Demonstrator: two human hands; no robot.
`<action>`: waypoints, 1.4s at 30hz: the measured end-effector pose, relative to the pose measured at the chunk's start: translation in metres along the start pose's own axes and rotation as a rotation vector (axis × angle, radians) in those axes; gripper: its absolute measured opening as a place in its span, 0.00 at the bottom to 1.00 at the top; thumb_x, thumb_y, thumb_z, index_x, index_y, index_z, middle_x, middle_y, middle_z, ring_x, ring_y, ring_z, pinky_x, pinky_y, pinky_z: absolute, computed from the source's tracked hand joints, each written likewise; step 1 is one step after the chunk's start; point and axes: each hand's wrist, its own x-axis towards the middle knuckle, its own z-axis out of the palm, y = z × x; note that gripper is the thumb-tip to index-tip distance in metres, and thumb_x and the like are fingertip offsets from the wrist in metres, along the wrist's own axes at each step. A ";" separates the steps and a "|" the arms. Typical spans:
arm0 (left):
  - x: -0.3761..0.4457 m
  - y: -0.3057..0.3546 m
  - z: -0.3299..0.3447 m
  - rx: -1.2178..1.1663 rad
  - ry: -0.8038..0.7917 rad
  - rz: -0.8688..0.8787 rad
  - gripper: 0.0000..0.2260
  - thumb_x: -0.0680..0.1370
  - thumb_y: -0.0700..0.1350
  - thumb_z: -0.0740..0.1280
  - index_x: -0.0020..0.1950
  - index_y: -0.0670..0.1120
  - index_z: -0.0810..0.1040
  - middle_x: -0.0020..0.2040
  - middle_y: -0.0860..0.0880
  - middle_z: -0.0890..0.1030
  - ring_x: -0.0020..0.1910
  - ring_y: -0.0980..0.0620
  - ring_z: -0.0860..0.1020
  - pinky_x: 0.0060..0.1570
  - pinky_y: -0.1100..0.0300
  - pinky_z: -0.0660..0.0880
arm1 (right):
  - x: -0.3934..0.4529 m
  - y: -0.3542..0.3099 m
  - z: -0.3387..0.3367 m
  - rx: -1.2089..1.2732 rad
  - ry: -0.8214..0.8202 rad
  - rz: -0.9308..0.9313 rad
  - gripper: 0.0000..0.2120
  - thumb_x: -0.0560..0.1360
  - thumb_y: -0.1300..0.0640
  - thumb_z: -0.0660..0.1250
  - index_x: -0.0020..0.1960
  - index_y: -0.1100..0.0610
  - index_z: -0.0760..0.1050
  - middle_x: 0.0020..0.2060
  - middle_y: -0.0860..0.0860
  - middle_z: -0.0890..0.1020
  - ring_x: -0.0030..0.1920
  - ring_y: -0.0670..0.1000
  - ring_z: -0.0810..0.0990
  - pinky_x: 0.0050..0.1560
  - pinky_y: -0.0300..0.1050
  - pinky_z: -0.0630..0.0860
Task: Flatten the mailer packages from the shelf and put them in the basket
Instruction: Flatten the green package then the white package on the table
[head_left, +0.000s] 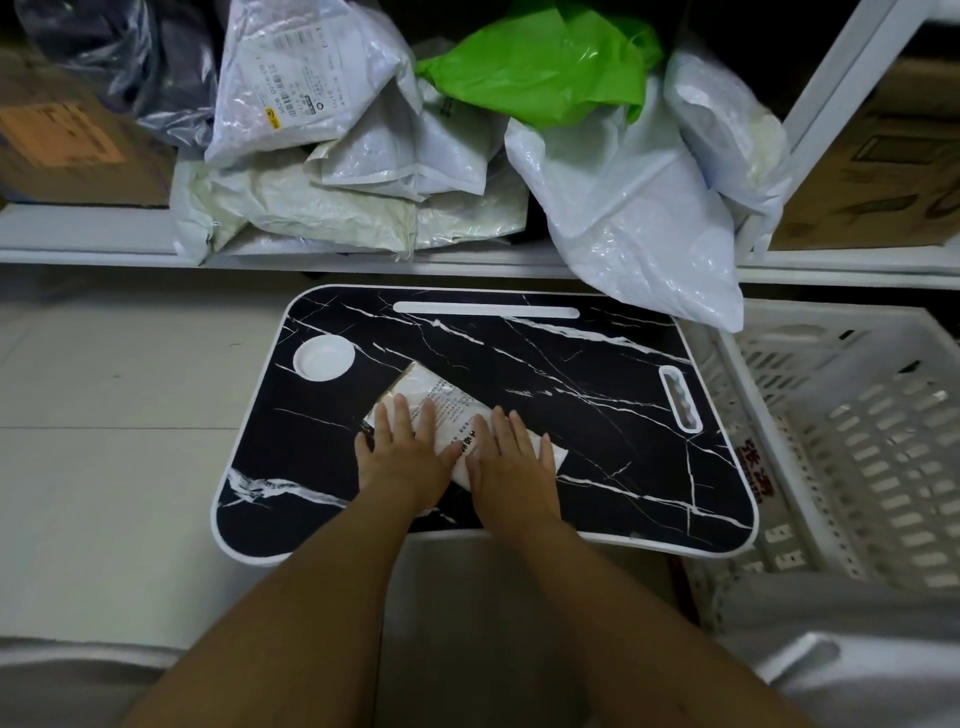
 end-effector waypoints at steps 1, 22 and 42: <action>0.001 0.000 -0.001 -0.034 0.010 -0.014 0.30 0.81 0.62 0.45 0.78 0.52 0.38 0.78 0.44 0.37 0.77 0.42 0.38 0.74 0.42 0.47 | 0.003 0.003 -0.005 0.037 -0.003 -0.002 0.26 0.83 0.46 0.47 0.79 0.52 0.50 0.79 0.51 0.51 0.78 0.53 0.46 0.76 0.58 0.46; -0.015 0.041 -0.029 -0.825 0.189 -0.270 0.12 0.78 0.38 0.59 0.59 0.40 0.76 0.58 0.42 0.79 0.58 0.43 0.77 0.53 0.56 0.71 | 0.003 -0.003 -0.036 0.437 -0.006 0.262 0.23 0.78 0.49 0.65 0.69 0.52 0.65 0.61 0.57 0.68 0.59 0.57 0.72 0.57 0.49 0.72; 0.020 0.031 -0.072 -0.240 0.358 -0.070 0.13 0.77 0.43 0.60 0.60 0.45 0.75 0.56 0.45 0.75 0.57 0.46 0.72 0.56 0.51 0.74 | 0.046 -0.001 -0.076 0.327 0.530 0.092 0.07 0.81 0.55 0.55 0.49 0.54 0.71 0.46 0.49 0.74 0.47 0.49 0.71 0.46 0.44 0.70</action>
